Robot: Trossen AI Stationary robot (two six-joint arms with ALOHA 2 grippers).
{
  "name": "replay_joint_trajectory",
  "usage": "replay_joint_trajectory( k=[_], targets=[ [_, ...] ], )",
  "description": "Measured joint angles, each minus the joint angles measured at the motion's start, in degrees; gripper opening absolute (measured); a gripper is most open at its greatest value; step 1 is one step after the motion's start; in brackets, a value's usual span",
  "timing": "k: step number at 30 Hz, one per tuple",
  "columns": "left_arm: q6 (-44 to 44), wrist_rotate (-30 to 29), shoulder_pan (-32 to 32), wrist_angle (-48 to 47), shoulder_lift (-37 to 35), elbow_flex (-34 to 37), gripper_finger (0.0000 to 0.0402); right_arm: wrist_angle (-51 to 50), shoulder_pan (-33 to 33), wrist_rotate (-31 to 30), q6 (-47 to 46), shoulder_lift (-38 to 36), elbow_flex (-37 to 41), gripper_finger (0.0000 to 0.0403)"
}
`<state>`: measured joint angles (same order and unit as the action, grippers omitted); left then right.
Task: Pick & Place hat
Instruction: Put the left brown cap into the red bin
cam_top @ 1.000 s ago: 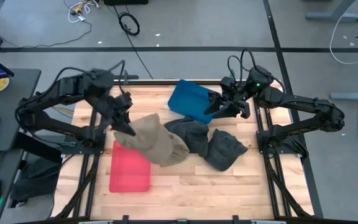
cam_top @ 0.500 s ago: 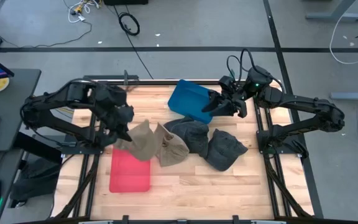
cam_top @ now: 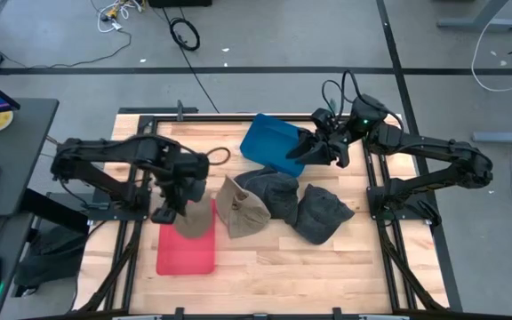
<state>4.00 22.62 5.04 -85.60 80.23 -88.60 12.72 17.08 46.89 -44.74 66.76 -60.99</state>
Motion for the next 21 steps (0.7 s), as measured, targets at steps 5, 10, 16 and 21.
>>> replay_joint_trajectory(
  k=[5,10,16,21],
  targets=[
    [-0.8,-1.9,4.1,-1.1,3.2,0.0,0.0012,-0.9,-1.2,0.0,0.0,0.0,0.0,0.0206],
    [-6.0,-0.7,7.7,-1.2,4.3,0.0,0.0012,-1.6,-1.8,-0.2,0.2,0.0,0.0,0.0206],
    [-14.4,0.3,11.8,-0.1,4.4,0.0,0.0012,-2.1,-1.9,-1.3,0.2,0.0,0.0,0.0206],
    [-18.1,0.2,14.9,6.9,4.5,0.0,0.0012,-2.4,-1.9,-1.2,0.2,0.0,0.0,0.0206]
  ],
)
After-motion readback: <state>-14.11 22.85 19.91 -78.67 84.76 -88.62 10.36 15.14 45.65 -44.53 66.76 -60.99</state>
